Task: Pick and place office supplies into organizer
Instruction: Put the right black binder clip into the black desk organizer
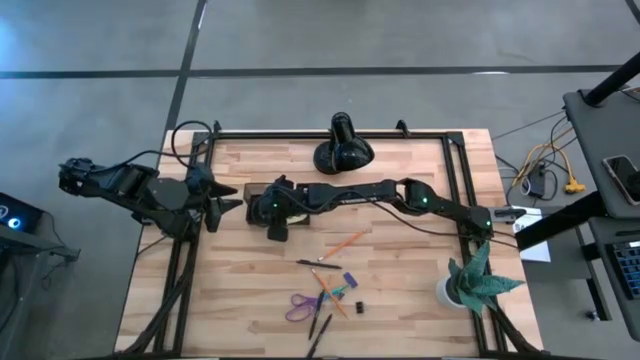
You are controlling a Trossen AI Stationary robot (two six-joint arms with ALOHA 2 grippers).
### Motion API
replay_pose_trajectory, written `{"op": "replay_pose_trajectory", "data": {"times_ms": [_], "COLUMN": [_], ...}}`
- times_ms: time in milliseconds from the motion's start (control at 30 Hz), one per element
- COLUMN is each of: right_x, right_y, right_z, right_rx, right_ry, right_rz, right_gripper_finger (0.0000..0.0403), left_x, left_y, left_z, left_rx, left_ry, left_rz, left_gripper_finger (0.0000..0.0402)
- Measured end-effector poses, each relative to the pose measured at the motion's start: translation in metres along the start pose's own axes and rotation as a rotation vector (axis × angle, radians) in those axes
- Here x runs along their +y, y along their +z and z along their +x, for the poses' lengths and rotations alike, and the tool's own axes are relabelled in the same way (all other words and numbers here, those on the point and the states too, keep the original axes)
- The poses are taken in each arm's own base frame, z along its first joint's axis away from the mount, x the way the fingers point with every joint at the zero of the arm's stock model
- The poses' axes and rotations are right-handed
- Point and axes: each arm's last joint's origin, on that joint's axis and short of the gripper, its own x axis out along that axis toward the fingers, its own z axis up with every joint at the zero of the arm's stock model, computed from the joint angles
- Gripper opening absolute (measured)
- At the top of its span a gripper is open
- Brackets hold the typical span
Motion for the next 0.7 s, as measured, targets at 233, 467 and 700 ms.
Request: {"op": "replay_pose_trajectory", "data": {"times_ms": [233,467,700], "right_x": [0.006,0.030,0.057], "right_y": [0.012,0.006,-0.041], "right_z": [-0.043,-0.108,-0.160], "right_rx": [0.110,0.342,0.536], "right_ry": [0.021,0.136,0.205], "right_rz": [-0.022,-0.199,-0.242], "right_gripper_finger": [0.0195,0.0198,0.0198], "left_x": [0.000,-0.003,-0.008], "left_y": [0.000,0.000,-0.002], "left_z": [0.000,0.005,0.013], "left_rx": [0.000,0.012,0.038], "left_ry": [0.000,0.011,0.032], "left_rz": [-0.003,0.013,0.033], "left_gripper_finger": [0.0169,0.0169,0.0169]}}
